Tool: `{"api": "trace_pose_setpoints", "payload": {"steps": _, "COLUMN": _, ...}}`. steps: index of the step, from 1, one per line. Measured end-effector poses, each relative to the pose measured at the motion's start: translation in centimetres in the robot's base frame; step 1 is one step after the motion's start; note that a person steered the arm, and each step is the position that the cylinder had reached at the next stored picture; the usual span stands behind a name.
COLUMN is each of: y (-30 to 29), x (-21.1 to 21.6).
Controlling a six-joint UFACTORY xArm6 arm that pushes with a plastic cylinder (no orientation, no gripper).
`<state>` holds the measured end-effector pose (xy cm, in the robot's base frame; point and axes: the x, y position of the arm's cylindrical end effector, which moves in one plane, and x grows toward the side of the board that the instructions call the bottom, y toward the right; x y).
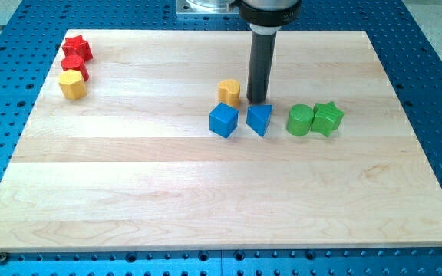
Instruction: Move the yellow heart below the yellow hexagon
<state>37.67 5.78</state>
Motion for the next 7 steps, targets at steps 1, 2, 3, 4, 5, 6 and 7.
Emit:
{"api": "trace_pose_setpoints", "payload": {"steps": 1, "y": -5.4, "x": 0.7}}
{"api": "trace_pose_setpoints", "payload": {"steps": 2, "y": -12.6, "x": 0.6}}
{"api": "trace_pose_setpoints", "payload": {"steps": 3, "y": -10.2, "x": -1.7}}
{"api": "trace_pose_setpoints", "payload": {"steps": 4, "y": -11.7, "x": -2.0}}
{"api": "trace_pose_setpoints", "payload": {"steps": 5, "y": -17.0, "x": -0.8}}
{"api": "trace_pose_setpoints", "payload": {"steps": 6, "y": -20.9, "x": 0.2}}
{"api": "trace_pose_setpoints", "payload": {"steps": 7, "y": -22.7, "x": 0.9}}
